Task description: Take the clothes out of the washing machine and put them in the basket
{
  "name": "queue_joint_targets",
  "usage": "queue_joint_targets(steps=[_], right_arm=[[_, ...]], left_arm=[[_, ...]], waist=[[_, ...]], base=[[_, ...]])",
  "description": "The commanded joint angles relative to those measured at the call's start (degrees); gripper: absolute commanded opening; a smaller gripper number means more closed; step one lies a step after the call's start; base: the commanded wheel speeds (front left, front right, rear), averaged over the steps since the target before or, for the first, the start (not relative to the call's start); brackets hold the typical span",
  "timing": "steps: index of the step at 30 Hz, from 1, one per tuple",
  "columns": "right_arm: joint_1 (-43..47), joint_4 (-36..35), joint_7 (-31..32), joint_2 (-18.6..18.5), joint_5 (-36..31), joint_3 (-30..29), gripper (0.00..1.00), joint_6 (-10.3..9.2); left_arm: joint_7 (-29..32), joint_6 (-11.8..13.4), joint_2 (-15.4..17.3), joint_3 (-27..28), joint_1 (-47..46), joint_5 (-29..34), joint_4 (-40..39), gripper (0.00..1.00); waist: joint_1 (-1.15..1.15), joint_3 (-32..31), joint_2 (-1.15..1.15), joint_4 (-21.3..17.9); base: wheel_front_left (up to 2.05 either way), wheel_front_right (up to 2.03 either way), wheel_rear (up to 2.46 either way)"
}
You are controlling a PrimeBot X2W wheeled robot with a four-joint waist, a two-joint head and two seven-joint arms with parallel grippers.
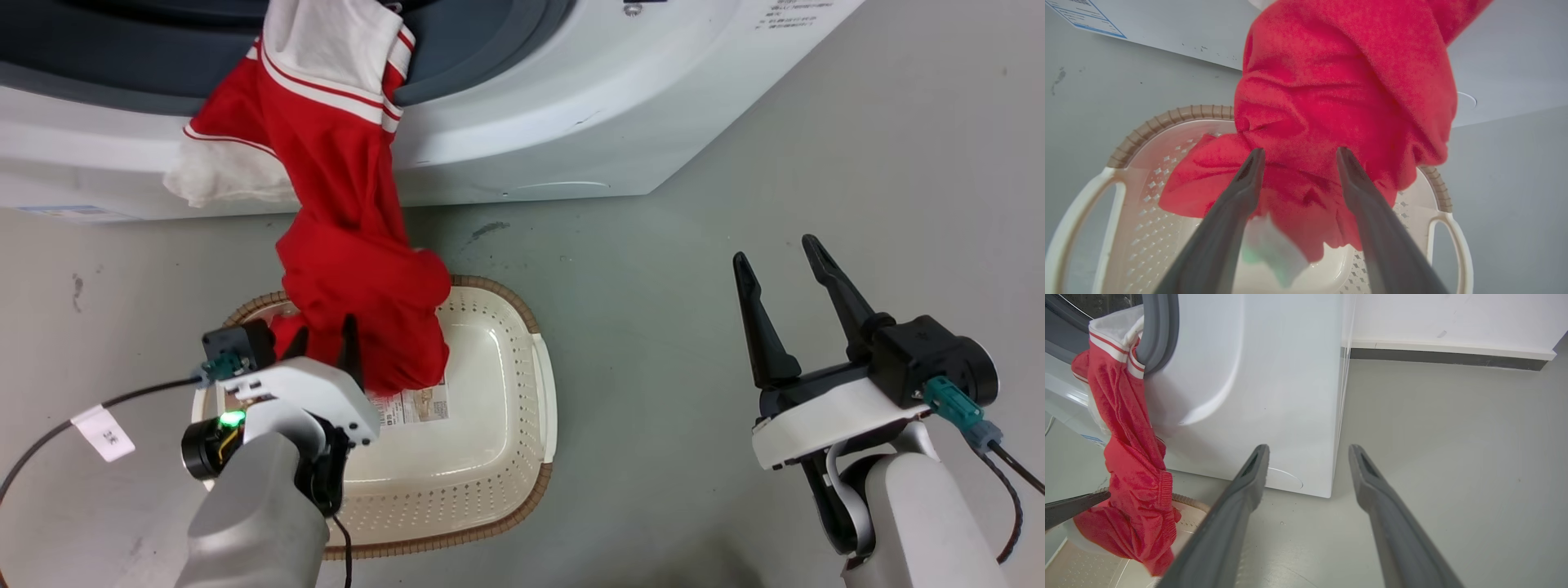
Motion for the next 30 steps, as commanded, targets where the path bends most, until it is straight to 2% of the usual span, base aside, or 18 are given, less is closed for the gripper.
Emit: queue_joint_targets(steps=[1, 9, 16, 24, 30], right_arm=[[-0.95, 0.21, -0.36, 0.05, 0.27, 0.09, 1.0, -0.04], [-1.77, 2.2, -1.28, 0.05, 1.0, 0.24, 1.0, -0.04], [-0.27, 4.52, -2.32, 0.05, 2.03, 0.43, 1.0, -0.04], [1.87, 6.24, -2.12, 0.05, 2.55, 0.32, 1.0, -0.04], [3.09, 6.02, -1.25, 0.05, 2.94, 0.83, 1.0, -0.04]], left_arm=[[-0.49, -0.23, -0.1, 0.48, -1.49, -0.38, 1.24, 1.0], [-1.4, -1.17, 1.1, 2.36, -5.82, -0.61, 5.88, 1.0], [-1.33, -1.19, 1.55, 4.95, 0.27, 3.09, -2.94, 1.0], [-1.34, -0.9, -0.85, 8.86, 8.71, 10.14, -17.92, 1.0], [-1.34, -1.48, -1.83, 9.98, 8.79, 13.4, -20.22, 1.0]], waist=[[-0.01, 0.45, 0.0, -0.29], [-0.01, -0.26, 0.0, -0.62], [-0.01, -5.61, 0.0, -0.95], [-0.01, -13.01, 0.0, -0.22], [-0.01, -16.11, 0.0, -0.52]], base=[[0.0, 0.0, 0.0], [0.0, 0.0, 0.0], [0.0, 0.0, 0.0], [0.0, 0.0, 0.0], [0.0, 0.0, 0.0]])
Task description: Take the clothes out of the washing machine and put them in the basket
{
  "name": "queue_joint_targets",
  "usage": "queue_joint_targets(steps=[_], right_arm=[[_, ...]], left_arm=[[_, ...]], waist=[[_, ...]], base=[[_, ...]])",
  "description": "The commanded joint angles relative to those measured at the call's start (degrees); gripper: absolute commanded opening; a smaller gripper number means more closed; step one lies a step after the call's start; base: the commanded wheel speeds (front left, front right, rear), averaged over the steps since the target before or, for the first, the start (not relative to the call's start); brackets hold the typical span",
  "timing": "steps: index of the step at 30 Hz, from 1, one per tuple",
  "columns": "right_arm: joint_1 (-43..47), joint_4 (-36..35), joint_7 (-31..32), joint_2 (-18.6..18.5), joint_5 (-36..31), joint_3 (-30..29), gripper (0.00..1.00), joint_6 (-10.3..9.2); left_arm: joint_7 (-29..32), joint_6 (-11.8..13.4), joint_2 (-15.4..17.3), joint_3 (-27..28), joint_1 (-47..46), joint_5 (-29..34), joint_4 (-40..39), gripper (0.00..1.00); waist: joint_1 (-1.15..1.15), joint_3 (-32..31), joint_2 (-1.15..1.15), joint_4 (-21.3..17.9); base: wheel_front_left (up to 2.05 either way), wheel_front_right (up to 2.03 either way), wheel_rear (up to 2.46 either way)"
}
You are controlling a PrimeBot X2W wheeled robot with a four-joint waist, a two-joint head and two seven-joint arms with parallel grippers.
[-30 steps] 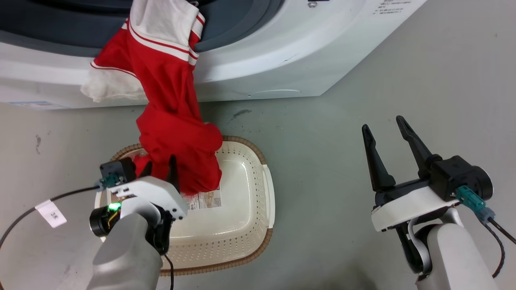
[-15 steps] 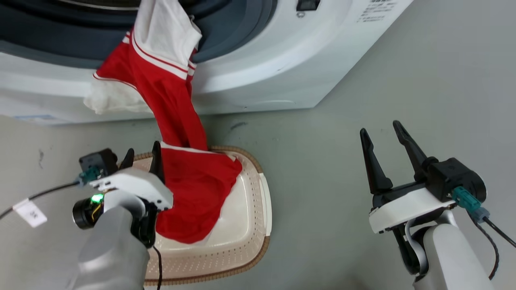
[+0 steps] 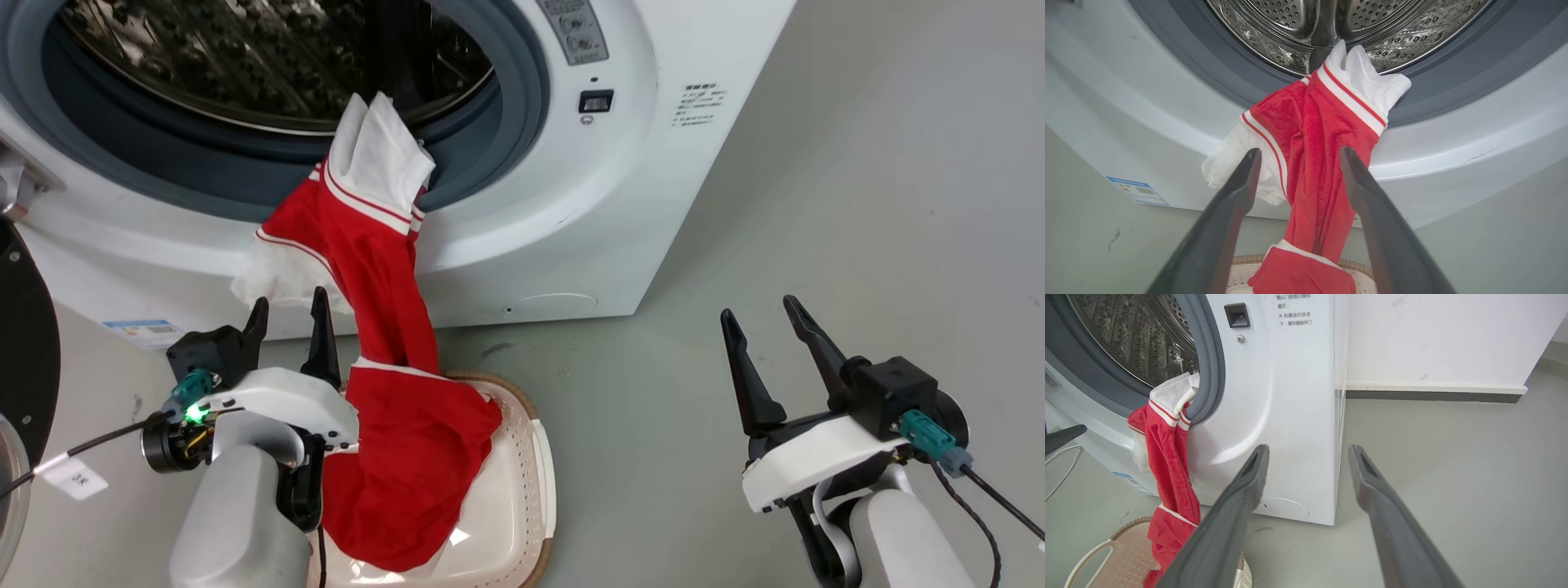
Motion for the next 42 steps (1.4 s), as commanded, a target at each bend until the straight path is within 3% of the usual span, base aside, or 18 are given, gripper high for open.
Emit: queue_joint_targets(steps=[1, 10, 17, 37, 38, 39, 40, 41, 42], right_arm=[[0.56, -0.2, 0.06, 0.06, -0.01, 0.1, 1.0, -0.04], [1.05, -0.55, 0.2, 0.06, 1.01, 0.85, 1.0, -0.04], [-0.79, -0.43, -0.83, 0.06, 1.89, 1.41, 1.0, -0.04], [-3.14, 2.09, -2.49, 0.06, 3.09, 3.01, 1.0, -0.04], [-3.26, 2.14, -2.45, 0.06, 3.09, 3.09, 1.0, -0.04], [-3.33, 2.2, -2.48, 0.06, 3.11, 3.16, 1.0, -0.04], [-3.38, 2.26, -2.54, 0.06, 3.19, 3.23, 1.0, -0.04], [-3.4, 2.37, -2.6, 0.06, 3.25, 3.27, 1.0, -0.04], [-3.44, 2.47, -2.64, 0.06, 3.3, 3.31, 1.0, -0.04]], left_arm=[[-0.13, -0.39, -0.08, -0.03, -0.82, 0.14, 0.46, 1.0], [0.51, -1.35, 3.17, -1.88, -10.11, 1.95, 14.44, 1.0], [3.91, -1.03, 6.25, -2.74, -20.0, 2.06, 25.84, 1.0], [7.87, -0.97, 8.74, -3.79, -29.91, 0.42, 34.46, 1.0], [7.96, -1.0, 8.86, -3.8, -30.14, 0.41, 34.56, 0.8], [7.96, -1.02, 8.94, -3.8, -30.31, 0.26, 34.66, 0.51], [7.87, -1.02, 9.01, -3.8, -30.4, 0.09, 34.7, 0.35], [7.79, -1.02, 9.04, -3.8, -30.43, -0.04, 34.79, 0.0], [7.68, -1.03, 9.1, -3.82, -30.4, -0.11, 34.85, 0.0]], waist=[[0.0, -0.58, 0.0, -0.28], [0.0, -0.35, 0.0, -2.56], [0.0, 3.3, 0.0, -4.31], [0.0, 5.86, 0.0, -5.97], [0.0, 5.99, 0.0, -6.05], [0.0, 6.09, 0.0, -6.14], [0.0, 6.17, 0.0, -6.23], [0.0, 6.2, 0.0, -6.31], [0.0, 6.21, 0.0, -6.37]], base=[[0.0, 0.0, 0.0], [0.0, 0.0, 0.0], [0.0, 0.0, 0.0], [0.0, 0.0, 0.0], [0.0, 0.0, 0.0], [0.0, 0.0, 0.0], [0.0, 0.0, 0.0], [0.0, 0.0, 0.0], [0.0, 0.0, 0.0]])
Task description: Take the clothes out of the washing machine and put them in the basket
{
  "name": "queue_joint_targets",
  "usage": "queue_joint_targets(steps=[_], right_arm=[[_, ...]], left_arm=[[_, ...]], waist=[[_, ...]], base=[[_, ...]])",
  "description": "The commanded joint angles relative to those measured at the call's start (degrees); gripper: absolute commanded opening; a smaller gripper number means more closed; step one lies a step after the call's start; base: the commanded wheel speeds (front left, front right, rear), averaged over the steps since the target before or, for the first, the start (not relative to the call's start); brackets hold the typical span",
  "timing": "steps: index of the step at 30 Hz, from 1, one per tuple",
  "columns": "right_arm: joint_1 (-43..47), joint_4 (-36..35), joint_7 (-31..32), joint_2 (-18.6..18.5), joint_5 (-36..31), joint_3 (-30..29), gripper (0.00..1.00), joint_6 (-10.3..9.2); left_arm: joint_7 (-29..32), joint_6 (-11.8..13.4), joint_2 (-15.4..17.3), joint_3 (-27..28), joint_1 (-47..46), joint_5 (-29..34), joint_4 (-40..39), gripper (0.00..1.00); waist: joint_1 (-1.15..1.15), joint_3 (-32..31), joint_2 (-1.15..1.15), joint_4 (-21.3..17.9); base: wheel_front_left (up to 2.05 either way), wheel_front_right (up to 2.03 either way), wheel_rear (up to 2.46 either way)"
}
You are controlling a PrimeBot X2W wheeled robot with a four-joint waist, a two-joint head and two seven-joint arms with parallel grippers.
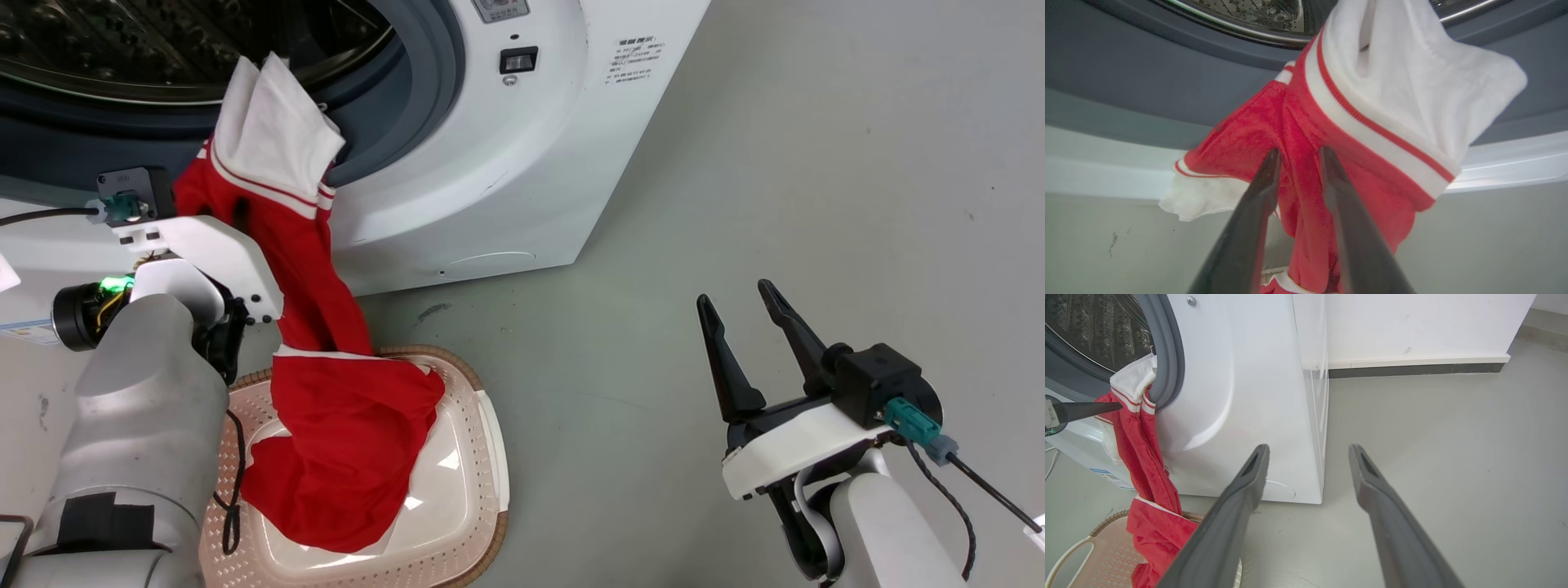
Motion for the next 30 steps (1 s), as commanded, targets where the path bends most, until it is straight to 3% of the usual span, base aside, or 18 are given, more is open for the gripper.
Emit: queue_joint_targets(steps=[1, 17, 30], right_arm=[[-0.71, 0.31, -0.31, 0.06, 0.21, 0.06, 1.0, -0.04], [1.76, 1.66, 0.28, 0.04, -0.56, -1.78, 1.0, -0.04], [5.83, 0.22, 2.31, 0.05, -1.23, -3.13, 1.0, -0.04]], left_arm=[[-0.4, -0.03, 0.21, -0.08, -0.59, -0.42, 0.22, 0.0], [-7.79, 0.16, -3.0, 0.07, 8.48, -2.19, -2.04, 0.0], [-8.1, 0.67, -8.34, 0.03, 27.35, -1.66, -21.28, 0.0]], waist=[[0.0, -0.02, 0.0, -0.11], [0.0, -7.68, 0.0, 2.61], [0.0, -14.18, 0.0, 5.4]], base=[[0.0, 0.0, 0.0], [0.0, 0.0, 0.0], [0.0, 0.0, 0.0]])
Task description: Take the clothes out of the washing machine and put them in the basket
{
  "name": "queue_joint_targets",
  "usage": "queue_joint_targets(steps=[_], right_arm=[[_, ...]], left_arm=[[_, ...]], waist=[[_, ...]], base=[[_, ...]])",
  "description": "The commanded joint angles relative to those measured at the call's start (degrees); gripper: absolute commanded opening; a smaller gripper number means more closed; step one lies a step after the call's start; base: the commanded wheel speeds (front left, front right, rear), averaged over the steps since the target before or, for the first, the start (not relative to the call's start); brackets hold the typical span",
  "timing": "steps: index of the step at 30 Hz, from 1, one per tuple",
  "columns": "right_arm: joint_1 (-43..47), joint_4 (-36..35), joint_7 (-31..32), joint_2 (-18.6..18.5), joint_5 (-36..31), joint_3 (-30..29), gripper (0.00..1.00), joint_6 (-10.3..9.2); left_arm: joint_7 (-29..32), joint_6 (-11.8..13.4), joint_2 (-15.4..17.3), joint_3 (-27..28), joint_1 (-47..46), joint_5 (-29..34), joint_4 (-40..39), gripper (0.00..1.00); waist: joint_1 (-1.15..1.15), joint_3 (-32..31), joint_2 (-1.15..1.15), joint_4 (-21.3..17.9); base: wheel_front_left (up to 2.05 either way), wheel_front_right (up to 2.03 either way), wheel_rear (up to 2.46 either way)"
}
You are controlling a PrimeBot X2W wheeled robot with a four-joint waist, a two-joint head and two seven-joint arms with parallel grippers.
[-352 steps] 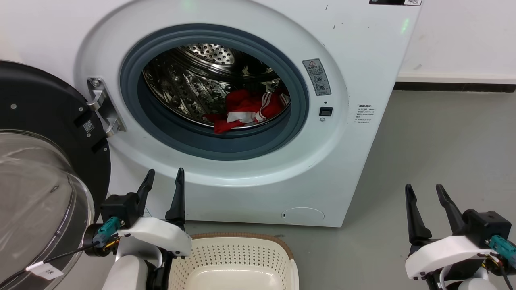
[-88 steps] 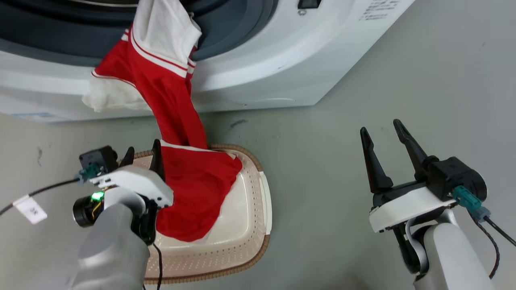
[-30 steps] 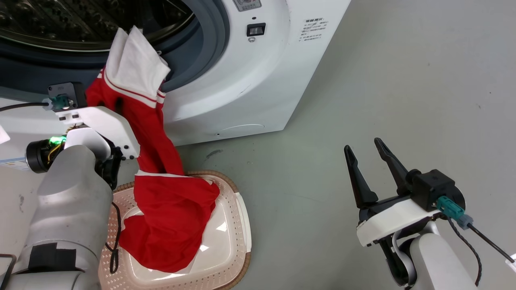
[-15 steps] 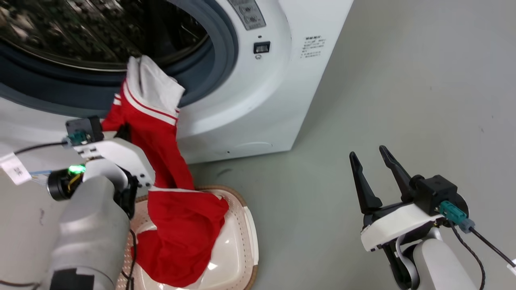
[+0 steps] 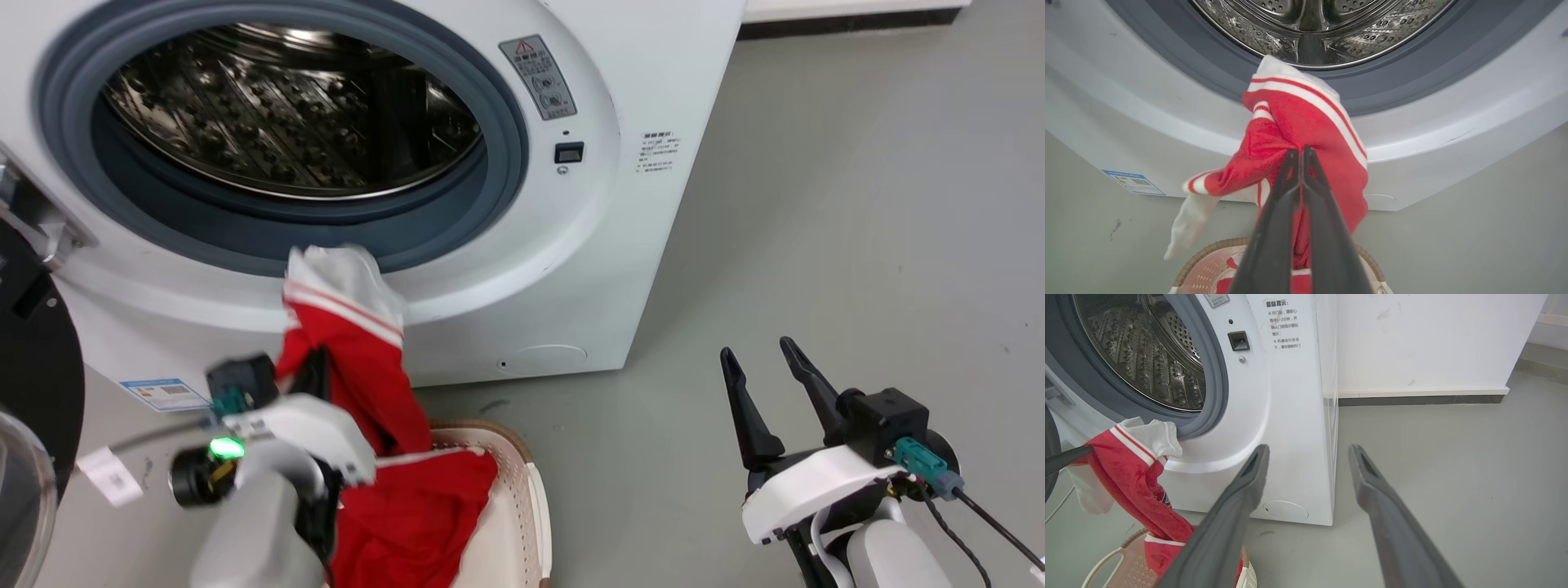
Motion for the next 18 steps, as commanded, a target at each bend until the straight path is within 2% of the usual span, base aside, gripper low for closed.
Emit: queue_joint_targets(steps=[1, 7, 11, 18], right_arm=[[0.71, -0.4, 0.17, 0.04, -0.16, 0.0, 1.0, -0.04], [1.79, -1.74, 0.78, 0.05, -0.31, -0.27, 1.0, -0.04], [1.74, -2.4, 1.19, 0.05, -0.38, -0.47, 1.0, -0.04], [-0.8, -4.46, 1.68, 0.05, -1.02, 0.38, 1.0, -0.04]], left_arm=[[-0.4, 0.07, -0.45, -0.51, 2.5, 0.37, -2.05, 0.0], [0.96, 0.37, -1.93, -2.99, 12.58, -1.34, -9.09, 0.0], [3.16, 0.86, -2.16, -4.69, 16.26, -2.43, -10.69, 0.0], [4.74, 0.52, -2.3, -8.22, 16.13, -3.77, -6.78, 0.0]], waist=[[0.01, -0.7, 0.0, 0.36], [0.01, -0.73, 0.0, 0.78], [0.01, 0.45, 0.0, 1.13], [0.01, 7.16, 0.0, 1.17]], base=[[0.0, 0.0, 0.0], [0.0, 0.0, 0.0], [0.0, 0.0, 0.0], [0.0, 0.0, 0.0]])
